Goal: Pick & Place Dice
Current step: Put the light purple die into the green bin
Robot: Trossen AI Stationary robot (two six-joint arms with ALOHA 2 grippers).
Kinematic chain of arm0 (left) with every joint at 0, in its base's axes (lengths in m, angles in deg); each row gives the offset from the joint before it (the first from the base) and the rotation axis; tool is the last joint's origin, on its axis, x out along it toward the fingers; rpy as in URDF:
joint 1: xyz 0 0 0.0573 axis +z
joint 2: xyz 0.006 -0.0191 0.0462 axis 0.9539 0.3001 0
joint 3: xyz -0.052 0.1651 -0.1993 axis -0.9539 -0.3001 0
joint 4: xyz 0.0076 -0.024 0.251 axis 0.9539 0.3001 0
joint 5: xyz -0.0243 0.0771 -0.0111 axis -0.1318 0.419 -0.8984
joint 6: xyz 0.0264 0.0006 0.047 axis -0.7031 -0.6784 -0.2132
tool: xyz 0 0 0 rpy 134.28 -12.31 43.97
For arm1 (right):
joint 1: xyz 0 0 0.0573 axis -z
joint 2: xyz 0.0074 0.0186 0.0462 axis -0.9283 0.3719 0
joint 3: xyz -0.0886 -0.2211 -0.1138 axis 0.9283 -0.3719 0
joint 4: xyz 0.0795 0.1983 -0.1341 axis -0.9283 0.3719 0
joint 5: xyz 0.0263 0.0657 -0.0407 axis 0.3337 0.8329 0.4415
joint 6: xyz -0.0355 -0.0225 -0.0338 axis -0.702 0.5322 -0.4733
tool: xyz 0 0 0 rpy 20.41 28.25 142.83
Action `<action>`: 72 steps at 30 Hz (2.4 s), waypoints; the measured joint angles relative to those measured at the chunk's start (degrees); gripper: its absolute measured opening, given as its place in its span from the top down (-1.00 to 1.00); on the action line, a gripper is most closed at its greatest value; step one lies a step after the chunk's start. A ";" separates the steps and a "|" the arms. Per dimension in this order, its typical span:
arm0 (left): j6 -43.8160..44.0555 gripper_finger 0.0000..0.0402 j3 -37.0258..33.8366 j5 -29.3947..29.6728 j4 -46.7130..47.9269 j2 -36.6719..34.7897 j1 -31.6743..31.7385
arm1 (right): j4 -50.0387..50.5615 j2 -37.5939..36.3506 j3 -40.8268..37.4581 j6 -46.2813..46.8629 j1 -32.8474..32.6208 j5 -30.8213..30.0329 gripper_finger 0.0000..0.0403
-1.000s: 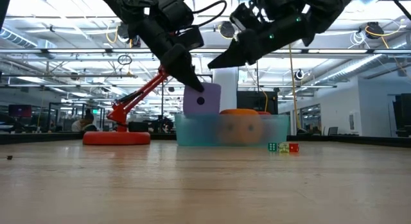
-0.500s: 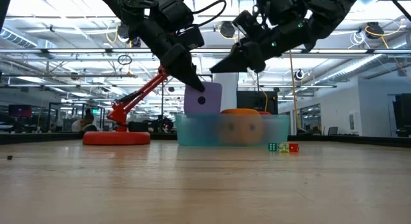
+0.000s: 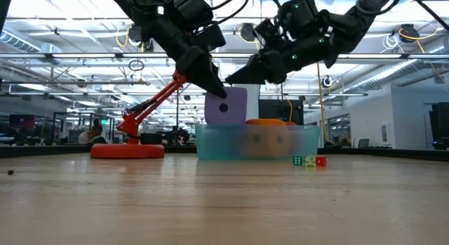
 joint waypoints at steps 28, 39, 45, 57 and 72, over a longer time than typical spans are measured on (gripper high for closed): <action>1.43 -0.99 0.22 2.04 0.56 -0.98 -0.31 | 0.26 4.98 0.13 5.37 2.61 1.52 1.00; 2.94 -0.99 1.01 -2.16 -1.77 -2.44 -0.14 | 2.78 5.16 0.06 5.54 2.73 -0.11 1.00; 2.13 -0.99 0.98 -1.35 -1.44 -2.48 0.26 | 1.29 5.29 -0.07 5.05 2.65 -0.60 1.00; 1.71 -0.98 0.96 -0.83 -0.38 -2.54 1.87 | 0.48 3.82 -0.17 -3.58 -3.36 -22.46 1.00; 2.12 -0.98 0.74 -3.45 0.89 -2.23 2.01 | -8.59 2.26 0.20 -10.97 -8.32 -37.28 1.00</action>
